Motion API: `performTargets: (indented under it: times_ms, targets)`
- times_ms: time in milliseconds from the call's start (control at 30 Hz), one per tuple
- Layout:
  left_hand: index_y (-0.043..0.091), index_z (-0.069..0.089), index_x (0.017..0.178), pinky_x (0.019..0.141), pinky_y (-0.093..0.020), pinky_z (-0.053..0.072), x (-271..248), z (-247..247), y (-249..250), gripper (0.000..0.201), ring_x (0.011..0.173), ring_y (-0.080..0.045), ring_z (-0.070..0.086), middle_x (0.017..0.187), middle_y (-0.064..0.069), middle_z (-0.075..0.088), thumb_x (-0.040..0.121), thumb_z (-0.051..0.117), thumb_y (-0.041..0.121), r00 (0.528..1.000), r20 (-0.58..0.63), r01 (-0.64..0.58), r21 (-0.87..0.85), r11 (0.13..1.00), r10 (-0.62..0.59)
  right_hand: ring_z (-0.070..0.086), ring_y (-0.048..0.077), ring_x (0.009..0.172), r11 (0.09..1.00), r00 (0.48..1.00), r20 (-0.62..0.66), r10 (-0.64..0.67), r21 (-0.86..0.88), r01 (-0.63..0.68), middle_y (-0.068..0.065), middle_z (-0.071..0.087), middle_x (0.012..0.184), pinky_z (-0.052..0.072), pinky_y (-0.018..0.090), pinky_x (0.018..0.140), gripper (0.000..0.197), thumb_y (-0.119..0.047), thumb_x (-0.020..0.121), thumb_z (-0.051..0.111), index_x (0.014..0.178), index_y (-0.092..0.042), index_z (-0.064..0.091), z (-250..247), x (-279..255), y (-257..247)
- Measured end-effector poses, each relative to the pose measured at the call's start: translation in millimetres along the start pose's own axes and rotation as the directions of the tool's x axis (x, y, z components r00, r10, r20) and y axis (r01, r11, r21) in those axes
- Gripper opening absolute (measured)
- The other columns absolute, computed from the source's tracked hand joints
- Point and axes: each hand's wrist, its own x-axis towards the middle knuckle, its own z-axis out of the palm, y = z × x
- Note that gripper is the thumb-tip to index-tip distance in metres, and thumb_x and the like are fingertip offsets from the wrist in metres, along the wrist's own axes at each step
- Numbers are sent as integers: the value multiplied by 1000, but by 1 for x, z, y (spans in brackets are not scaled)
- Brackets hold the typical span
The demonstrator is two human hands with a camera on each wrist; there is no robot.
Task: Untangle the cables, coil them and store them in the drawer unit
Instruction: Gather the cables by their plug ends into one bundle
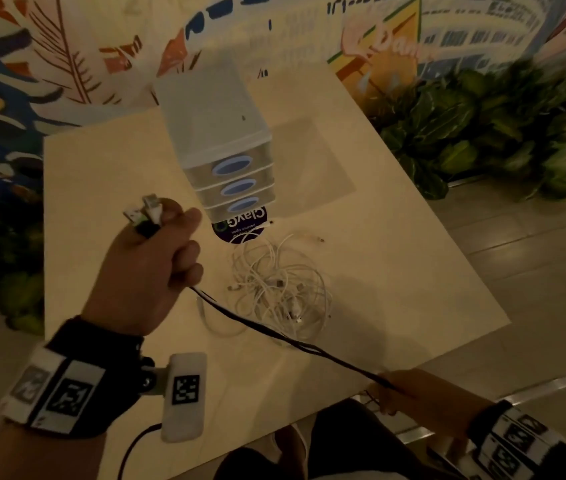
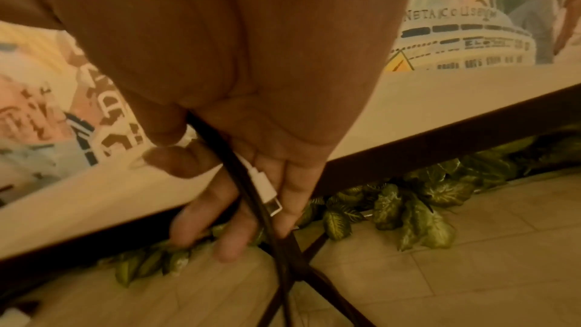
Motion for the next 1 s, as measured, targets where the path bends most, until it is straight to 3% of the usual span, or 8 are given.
performTargets:
  times_ms: [233,367,467,567,633,767,867,1000]
  targets:
    - [24,30,76,50,-33,13,5,-4,-29,35,54,-17,6,70,-2,5,102,46,6,993,66,96,-20,995,-94,59,3,87,979,999,-1,54,-195,-53,-15,59,92,47,19,78,38,-71,97,31,92,-46,59,12,6,11]
    - [23,32,74,47,-30,14,3,-12,-41,34,54,-16,6,72,-3,3,101,47,9,991,52,127,-63,990,-124,51,-2,123,967,997,26,68,-247,-60,-29,50,137,41,21,105,81,-98,75,26,138,-51,47,16,6,16]
    - [22,32,73,46,-28,16,0,-20,-50,34,53,-16,7,74,-4,2,101,47,10,988,37,151,-90,984,-149,43,7,135,923,990,35,133,-368,-111,-19,38,154,35,23,109,109,-100,68,33,157,-39,25,13,0,4]
    - [23,32,74,46,-29,14,-5,-29,-53,30,52,-15,7,73,-4,3,92,54,15,987,33,157,-110,981,-155,49,7,119,895,982,37,186,-418,-154,-13,52,139,38,21,97,85,-86,78,52,147,-36,45,-6,-3,-12]
    - [23,32,74,45,-28,15,-7,-37,-54,29,53,-15,7,74,-4,3,92,54,15,987,16,162,-113,980,-161,51,1,112,880,973,64,220,-443,-170,-21,53,123,40,19,94,87,-89,68,60,137,-37,53,-25,-8,-23]
    - [23,34,72,42,-24,17,-9,-54,-60,37,54,-16,6,76,-7,1,103,47,8,982,-58,176,-92,980,-182,52,-5,105,861,984,18,178,-488,-147,-26,56,115,45,21,97,70,-84,67,67,125,-46,53,-66,-12,-59]
    - [24,33,72,44,-25,14,-11,-62,-65,38,54,-16,6,76,-7,2,103,47,6,977,-98,184,-78,980,-191,59,-9,92,866,993,-117,-36,-499,-27,-27,63,101,50,17,85,44,-75,81,61,117,-51,57,-97,-1,-98]
    - [24,33,71,40,-20,19,-13,-65,-72,40,48,-12,11,71,-2,6,103,49,6,965,-150,209,-68,976,-217,62,1,75,868,833,-375,-407,-442,226,-16,66,83,50,27,72,25,-54,91,54,100,-35,68,-101,34,-145]
